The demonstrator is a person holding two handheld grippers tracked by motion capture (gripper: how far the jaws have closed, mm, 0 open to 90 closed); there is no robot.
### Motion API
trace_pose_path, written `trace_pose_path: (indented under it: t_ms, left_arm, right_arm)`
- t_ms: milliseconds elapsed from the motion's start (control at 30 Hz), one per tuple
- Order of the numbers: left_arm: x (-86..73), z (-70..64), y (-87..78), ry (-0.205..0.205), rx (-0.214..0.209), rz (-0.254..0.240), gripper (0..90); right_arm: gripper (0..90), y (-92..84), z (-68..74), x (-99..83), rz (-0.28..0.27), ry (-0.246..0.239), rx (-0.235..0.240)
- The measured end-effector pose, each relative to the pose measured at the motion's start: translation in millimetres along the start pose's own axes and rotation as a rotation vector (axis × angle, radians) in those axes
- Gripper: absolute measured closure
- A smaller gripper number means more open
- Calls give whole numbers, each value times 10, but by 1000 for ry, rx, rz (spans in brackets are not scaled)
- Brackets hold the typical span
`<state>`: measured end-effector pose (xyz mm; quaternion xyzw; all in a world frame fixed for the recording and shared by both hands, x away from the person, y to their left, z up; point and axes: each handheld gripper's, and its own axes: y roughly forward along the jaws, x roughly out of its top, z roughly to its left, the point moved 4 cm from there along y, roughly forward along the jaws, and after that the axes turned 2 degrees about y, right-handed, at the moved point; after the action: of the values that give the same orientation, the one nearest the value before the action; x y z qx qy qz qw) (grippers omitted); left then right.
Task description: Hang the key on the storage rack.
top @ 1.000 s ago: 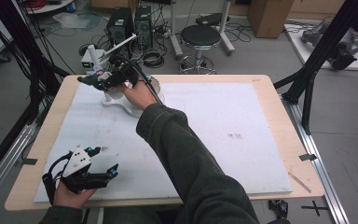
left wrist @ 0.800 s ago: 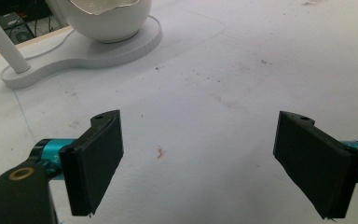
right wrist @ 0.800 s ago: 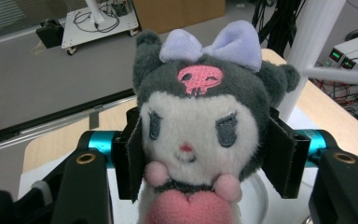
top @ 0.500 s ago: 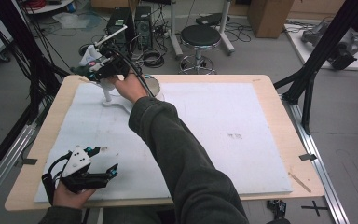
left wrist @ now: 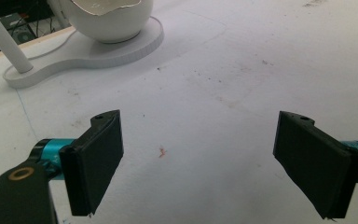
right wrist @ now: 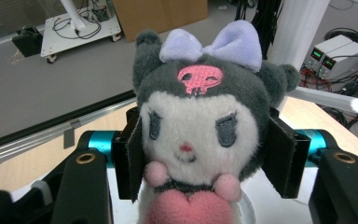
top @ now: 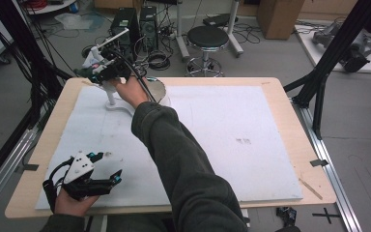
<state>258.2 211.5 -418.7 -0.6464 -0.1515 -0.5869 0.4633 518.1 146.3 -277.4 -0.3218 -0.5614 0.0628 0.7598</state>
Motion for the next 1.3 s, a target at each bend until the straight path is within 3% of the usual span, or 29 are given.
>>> trace_pose_path:
  t_ms: [500,1300]
  left_arm:
    - [2,1,-6,3,-1,3,163]
    - [4,-2,-5,3,-1,4,163]
  right_arm:
    - [399,74,-26,-96,26,16,-5]
    - [398,-2,-159,-317,61,41,-28]
